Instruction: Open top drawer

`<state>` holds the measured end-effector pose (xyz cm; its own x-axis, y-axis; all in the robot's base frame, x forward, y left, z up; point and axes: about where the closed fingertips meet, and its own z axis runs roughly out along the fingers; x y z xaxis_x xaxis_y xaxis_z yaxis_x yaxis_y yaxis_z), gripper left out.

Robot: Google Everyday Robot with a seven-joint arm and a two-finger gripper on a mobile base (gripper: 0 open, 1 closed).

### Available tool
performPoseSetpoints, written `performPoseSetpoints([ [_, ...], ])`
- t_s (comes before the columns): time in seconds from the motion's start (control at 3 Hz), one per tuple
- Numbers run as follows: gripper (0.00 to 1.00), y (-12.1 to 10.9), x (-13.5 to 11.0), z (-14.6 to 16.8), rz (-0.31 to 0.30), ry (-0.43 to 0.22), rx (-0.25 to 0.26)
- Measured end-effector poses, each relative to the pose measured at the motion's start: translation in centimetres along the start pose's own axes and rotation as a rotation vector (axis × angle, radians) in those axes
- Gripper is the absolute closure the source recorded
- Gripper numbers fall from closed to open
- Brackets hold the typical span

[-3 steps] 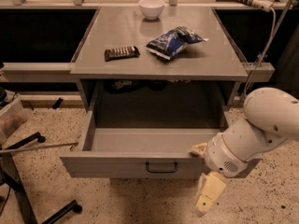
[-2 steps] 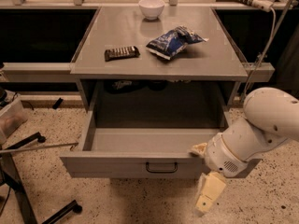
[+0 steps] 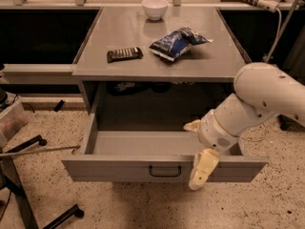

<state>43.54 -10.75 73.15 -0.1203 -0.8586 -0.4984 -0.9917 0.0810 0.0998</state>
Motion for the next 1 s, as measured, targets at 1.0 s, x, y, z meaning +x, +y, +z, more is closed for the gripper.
performPoseSetpoints([
  [1.0,0.00,4.6,4.9,3.1,0.158,-0.004,-0.154],
])
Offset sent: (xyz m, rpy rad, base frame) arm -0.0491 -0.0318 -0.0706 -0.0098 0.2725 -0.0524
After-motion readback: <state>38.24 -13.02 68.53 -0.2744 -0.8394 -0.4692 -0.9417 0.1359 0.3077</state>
